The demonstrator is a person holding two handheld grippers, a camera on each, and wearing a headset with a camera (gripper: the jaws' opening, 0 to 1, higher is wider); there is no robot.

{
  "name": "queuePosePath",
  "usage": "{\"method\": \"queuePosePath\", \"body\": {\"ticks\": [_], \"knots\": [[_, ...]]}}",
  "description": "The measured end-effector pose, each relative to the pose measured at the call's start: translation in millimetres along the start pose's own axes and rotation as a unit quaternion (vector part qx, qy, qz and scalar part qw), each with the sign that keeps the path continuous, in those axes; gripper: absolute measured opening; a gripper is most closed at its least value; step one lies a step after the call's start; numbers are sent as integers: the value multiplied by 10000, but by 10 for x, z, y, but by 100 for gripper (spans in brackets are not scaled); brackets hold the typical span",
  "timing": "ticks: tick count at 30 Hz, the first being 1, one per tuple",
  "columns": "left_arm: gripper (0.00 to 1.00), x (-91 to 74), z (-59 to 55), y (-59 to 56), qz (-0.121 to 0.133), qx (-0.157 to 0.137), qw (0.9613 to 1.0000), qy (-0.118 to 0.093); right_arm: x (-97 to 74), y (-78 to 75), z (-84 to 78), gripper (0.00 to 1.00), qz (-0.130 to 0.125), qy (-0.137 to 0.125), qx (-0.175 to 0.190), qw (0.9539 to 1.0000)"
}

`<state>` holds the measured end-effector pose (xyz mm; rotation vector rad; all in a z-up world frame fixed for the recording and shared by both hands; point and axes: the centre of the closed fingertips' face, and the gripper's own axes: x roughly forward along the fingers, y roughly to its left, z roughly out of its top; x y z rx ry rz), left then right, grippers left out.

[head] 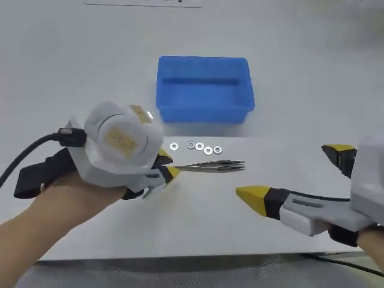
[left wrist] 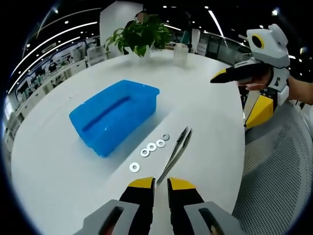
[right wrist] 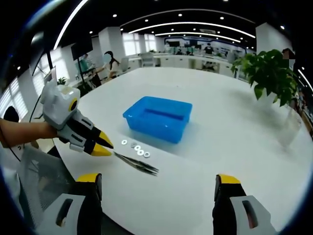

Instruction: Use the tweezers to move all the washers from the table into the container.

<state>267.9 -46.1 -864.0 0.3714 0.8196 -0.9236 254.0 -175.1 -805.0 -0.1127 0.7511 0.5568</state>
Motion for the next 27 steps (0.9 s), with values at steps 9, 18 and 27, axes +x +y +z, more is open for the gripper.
{"method": "queuePosePath", "body": {"ticks": [9, 18, 27], "knots": [[3, 130, -40, -48, -130, -70, 9999, -1, 55, 42, -59, 94, 89, 163, -37, 9998], [0, 103, -34, -142, -346, 163, 9993, 20, 83, 94, -57, 94, 155, 214, -131, 9996], [0, -173, 199, -278, -323, 906, 9952, -191, 78, 223, 11, 91, 354, 143, -310, 9988]]}}
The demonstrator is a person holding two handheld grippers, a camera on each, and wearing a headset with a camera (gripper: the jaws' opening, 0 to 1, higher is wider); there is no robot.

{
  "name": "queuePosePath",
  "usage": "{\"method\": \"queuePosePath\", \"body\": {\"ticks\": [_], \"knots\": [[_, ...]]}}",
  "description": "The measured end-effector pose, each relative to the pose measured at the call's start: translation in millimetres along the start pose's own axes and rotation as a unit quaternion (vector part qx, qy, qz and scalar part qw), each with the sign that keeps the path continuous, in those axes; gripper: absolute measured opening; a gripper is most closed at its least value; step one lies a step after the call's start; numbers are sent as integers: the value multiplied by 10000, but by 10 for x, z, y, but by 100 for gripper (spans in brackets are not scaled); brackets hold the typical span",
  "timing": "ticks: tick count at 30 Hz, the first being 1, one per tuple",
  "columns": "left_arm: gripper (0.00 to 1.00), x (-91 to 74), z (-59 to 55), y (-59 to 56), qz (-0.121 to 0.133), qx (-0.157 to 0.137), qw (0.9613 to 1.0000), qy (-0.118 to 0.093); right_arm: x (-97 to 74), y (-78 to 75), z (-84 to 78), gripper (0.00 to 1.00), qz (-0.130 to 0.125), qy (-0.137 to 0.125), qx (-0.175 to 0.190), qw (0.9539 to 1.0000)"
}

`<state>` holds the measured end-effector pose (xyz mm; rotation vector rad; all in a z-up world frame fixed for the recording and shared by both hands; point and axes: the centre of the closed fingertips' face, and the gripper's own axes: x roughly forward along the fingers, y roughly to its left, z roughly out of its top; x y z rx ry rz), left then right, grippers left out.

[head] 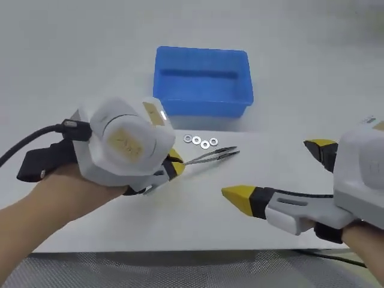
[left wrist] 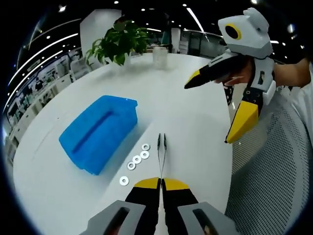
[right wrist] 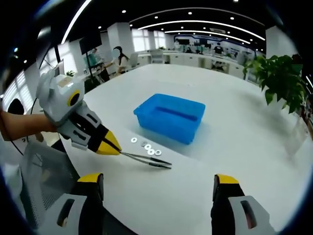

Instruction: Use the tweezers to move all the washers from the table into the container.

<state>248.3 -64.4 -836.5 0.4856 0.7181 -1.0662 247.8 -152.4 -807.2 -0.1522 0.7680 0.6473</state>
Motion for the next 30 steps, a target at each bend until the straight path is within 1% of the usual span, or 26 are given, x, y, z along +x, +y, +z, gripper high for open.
{"method": "queuePosePath", "body": {"ticks": [1, 2, 3, 4, 5, 7, 9, 10, 11, 13, 14, 15, 17, 18, 19, 20, 22, 23, 25, 26, 27, 28, 30], "knots": [[0, -31, 30, -16, 6, 62, 10000, -23, 3, 31, 2, 90, 61, -2, -48, 10000], [0, -59, 59, -29, -4, 107, 9999, -35, 9, 84, 7, 88, 190, -22, -137, 9997], [0, -107, 103, -59, -40, 162, 9998, -57, 15, 124, 19, 86, 289, -62, -206, 9994], [0, -134, 135, -73, -63, 197, 9998, -81, 19, 145, 10, 82, 341, -24, -277, 9990], [0, -176, 183, -100, -98, 242, 9996, -121, 20, 168, -38, 78, 420, 158, -492, 9978], [0, -236, 256, -133, -121, 336, 9992, -176, 47, 234, -47, 70, 616, 194, -826, 9945], [0, -283, 320, -169, -164, 442, 9986, -225, 74, 258, -49, 64, 700, 246, -1069, 9915], [0, -295, 349, -180, -196, 494, 9983, -245, 85, 288, -41, 60, 791, 238, -1181, 9896], [0, -316, 368, -198, -222, 520, 9981, -256, 104, 340, -18, 57, 948, 186, -1317, 9866], [0, -355, 412, -224, -275, 555, 9977, -277, 123, 434, 10, 48, 1233, 135, -1439, 9818], [0, -381, 445, -243, -326, 576, 9973, -309, 144, 482, 37, 44, 1369, 71, -1561, 9782], [0, -404, 463, -262, -366, 589, 9971, -315, 163, 514, 53, 38, 1456, 20, -1647, 9755], [0, -413, 463, -282, -419, 637, 9968, -251, 228, 565, 38, 34, 1586, 107, -1757, 9715], [0, -415, 452, -293, -439, 682, 9965, -178, 268, 600, 42, 32, 1654, 100, -1904, 9676], [0, -421, 450, -304, -462, 699, 9963, -172, 290, 624, 44, 30, 1701, 100, -2002, 9648], [0, -427, 450, -320, -500, 715, 9961, -149, 320, 669, 63, 28, 1787, 37, -2091, 9614], [0, -441, 455, -339, -526, 716, 9959, -142, 351, 732, 51, 25, 1932, 78, -2180, 9566], [0, -449, 456, -345, -529, 717, 9959, -134, 373, 760, 54, 24, 1975, 76, -2305, 9528], [0, -470, 467, -351, -528, 733, 9958, -126, 389, 809, 59, 17, 2063, 62, -2484, 9464], [0, -476, 476, -349, -531, 739, 9958, -118, 392, 825, 69, 14, 2087, 36, -2511, 9452], [0, -492, 483, -348, -521, 753, 9957, -117, 399, 849, 79, 13, 2147, 12, -2567, 9423], [0, -498, 492, -343, -518, 764, 9957, -113, 404, 860, 86, 12, 2166, 18, -2577, 9416], [0, -505, 501, -334, -522, 789, 9954, -116, 408, 893, 113, 11, 2250, -35, -2633, 9381]]}}
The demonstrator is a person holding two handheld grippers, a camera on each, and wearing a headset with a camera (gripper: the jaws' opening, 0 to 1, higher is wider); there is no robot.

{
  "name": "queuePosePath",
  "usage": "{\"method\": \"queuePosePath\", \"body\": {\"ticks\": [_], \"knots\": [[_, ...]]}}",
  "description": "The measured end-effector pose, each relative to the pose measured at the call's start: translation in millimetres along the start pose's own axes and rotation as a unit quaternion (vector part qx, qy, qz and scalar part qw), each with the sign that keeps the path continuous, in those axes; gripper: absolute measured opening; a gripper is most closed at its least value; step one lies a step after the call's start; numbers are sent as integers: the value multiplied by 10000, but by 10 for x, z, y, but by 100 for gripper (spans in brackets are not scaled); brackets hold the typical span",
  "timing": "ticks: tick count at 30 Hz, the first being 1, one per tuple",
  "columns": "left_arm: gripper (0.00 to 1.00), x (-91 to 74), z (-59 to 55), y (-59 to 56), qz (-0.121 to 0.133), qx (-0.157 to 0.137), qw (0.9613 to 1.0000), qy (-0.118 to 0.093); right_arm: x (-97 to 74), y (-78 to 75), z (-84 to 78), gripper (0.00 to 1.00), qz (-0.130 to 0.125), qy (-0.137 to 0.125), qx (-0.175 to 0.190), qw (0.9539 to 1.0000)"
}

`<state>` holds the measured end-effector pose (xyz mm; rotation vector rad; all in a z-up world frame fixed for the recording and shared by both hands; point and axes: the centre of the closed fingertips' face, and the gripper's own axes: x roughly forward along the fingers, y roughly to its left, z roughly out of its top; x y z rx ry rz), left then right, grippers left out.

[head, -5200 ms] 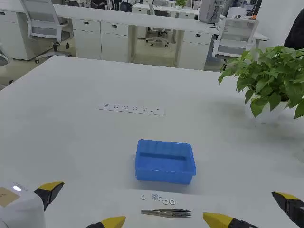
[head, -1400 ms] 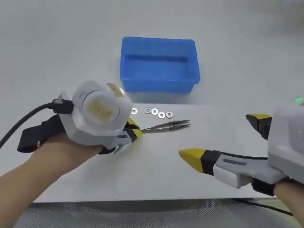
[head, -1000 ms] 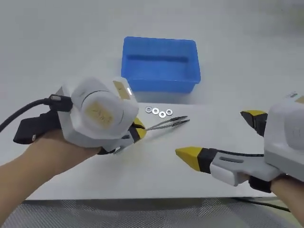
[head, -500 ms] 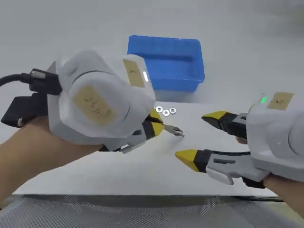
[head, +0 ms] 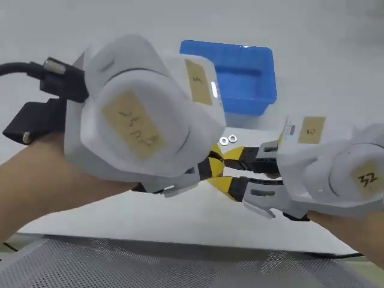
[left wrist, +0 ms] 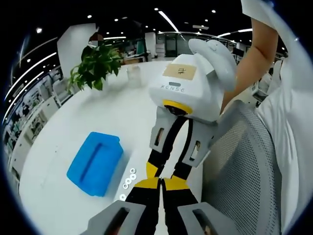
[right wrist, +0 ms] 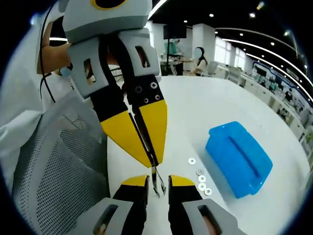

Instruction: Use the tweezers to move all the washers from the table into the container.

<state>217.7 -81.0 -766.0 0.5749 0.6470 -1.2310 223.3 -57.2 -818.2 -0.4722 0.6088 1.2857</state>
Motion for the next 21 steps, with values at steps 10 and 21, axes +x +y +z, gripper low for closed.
{"method": "queuePosePath", "body": {"ticks": [10, 21], "knots": [[0, -88, 54, 84, 212, -9, 9998, -48, 64, -21, 187, 4, 143, -200, -347, 9991], [8, -352, 66, 418, 1504, -843, 9820, -772, 110, -308, 423, 3, -296, -661, -167, 9972]]}}
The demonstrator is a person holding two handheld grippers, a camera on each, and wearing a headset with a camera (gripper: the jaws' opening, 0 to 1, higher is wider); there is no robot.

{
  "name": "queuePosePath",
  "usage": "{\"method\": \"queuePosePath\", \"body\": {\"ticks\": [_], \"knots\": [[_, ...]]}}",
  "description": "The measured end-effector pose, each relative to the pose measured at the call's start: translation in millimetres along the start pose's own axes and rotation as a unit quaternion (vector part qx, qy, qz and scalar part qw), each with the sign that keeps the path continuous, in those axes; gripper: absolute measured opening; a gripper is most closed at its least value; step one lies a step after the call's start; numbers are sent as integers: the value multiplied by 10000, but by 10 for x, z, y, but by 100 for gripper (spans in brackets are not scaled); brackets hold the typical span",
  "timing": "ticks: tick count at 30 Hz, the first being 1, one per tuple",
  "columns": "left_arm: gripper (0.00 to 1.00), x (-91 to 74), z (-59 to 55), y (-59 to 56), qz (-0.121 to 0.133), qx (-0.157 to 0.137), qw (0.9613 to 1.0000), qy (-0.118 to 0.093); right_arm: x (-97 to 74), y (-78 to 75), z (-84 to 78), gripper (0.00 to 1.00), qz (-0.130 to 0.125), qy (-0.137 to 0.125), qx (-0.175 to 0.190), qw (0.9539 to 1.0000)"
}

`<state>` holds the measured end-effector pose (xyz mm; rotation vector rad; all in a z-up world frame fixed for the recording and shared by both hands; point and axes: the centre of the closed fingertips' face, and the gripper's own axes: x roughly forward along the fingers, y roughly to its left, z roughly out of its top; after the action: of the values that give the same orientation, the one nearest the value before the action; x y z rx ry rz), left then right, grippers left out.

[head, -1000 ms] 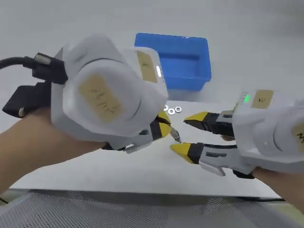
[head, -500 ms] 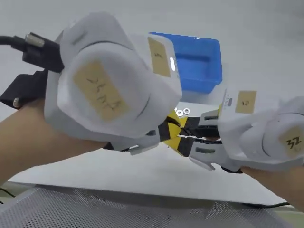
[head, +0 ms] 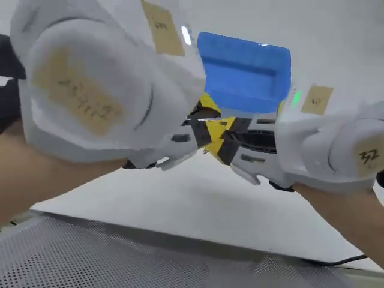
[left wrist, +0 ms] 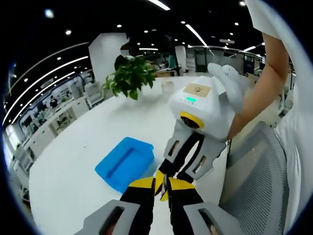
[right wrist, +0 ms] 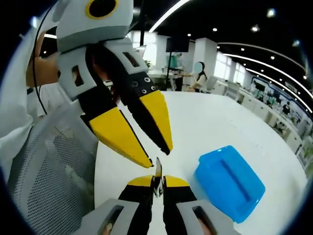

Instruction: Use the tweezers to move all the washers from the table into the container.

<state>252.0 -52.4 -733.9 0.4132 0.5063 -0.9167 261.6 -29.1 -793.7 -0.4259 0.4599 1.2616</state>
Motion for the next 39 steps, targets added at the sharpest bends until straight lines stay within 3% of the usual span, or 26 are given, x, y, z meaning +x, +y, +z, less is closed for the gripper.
{"method": "queuePosePath", "body": {"ticks": [2, 4, 8, 10, 15, 21, 27, 33, 39], "knots": [[13, -55, -30, 66, 210, -259, 9994, -55, 13, -48, 30, 3, -59, -99, 148, 9998], [21, -149, -134, 75, 252, -720, 9971, -48, 37, -144, 73, 3, -160, -272, 527, 9981], [33, -262, -286, 122, 517, -1011, 9935, -31, 76, -321, 117, 3, -354, -598, 1125, 9912], [38, -316, -347, 117, 604, -1106, 9920, -32, 91, -384, 101, 3, -414, -610, 1221, 9898], [44, -430, -464, 105, 858, -1576, 9837, -75, 143, -486, 92, 3, -569, -663, 1349, 9870], [46, -528, -595, 93, 1075, -1733, 9790, 34, 226, -525, 8, 3, -689, -524, 1323, 9874], [45, -555, -639, 110, 1176, -1806, 9765, 91, 299, -542, -61, 3, -770, -436, 1289, 9877], [43, -547, -636, 112, 1184, -1721, 9778, 146, 327, -535, -109, 3, -783, -350, 1312, 9876], [44, -518, -659, 130, 1174, -1739, 9776, 188, 334, -516, -103, 3, -820, -292, 1092, 9902]]}}
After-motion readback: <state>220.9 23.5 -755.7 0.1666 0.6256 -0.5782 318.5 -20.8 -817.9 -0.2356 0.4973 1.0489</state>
